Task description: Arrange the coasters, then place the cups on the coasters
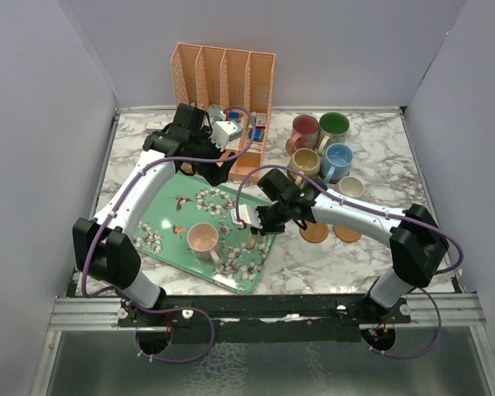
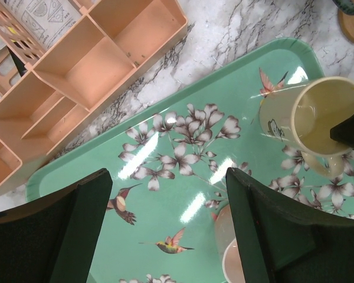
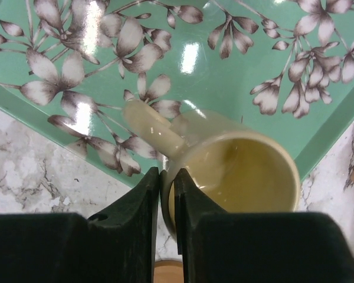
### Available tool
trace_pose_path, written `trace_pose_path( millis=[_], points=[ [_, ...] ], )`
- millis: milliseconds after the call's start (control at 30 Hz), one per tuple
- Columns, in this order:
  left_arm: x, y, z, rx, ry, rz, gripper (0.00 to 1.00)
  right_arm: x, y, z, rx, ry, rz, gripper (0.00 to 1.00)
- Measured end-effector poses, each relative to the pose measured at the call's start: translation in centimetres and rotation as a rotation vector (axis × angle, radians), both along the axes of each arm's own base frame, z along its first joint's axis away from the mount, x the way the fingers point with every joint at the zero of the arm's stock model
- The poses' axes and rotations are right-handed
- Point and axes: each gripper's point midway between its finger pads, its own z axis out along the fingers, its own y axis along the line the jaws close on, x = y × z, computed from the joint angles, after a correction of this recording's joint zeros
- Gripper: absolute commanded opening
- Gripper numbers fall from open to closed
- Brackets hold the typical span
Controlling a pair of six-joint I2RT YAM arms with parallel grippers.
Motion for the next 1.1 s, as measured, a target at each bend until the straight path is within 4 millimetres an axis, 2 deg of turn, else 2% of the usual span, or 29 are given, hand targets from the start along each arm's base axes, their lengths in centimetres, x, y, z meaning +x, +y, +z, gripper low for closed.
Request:
trace_pose_path(
  millis=[233, 500, 633, 833, 1100],
  points=[
    [0.1, 0.0, 0.0, 0.005, -0.004, -0.005, 0.82, -0.2, 0.0, -0.1, -0.005, 0.024, -0.042, 0.01],
    [1.1, 0.4, -1.2, 0.048, -0.006, -0.001, 0.82, -0.7, -0.7, 0.2, -0.010, 0.068, -0.136, 0.01],
    [2.0, 0.7, -0.9, 0.066, -0.048, 0.012, 0.82, -1.4, -1.7, 1.9, 0.015, 0.054, -0.166, 0.01],
    [3.0, 0.8, -0.4, 0.074, -0.093, 0.028, 0.82, -3.5, -4.7, 5.1, 0.052, 0.022, -0.189, 0.01],
    [3.7, 1.0, -0.3, 0.084, -0.117, 0.044, 0.82, -5.4, -10.2, 4.1, -0.001, 0.037, -0.249, 0.01]
  ],
)
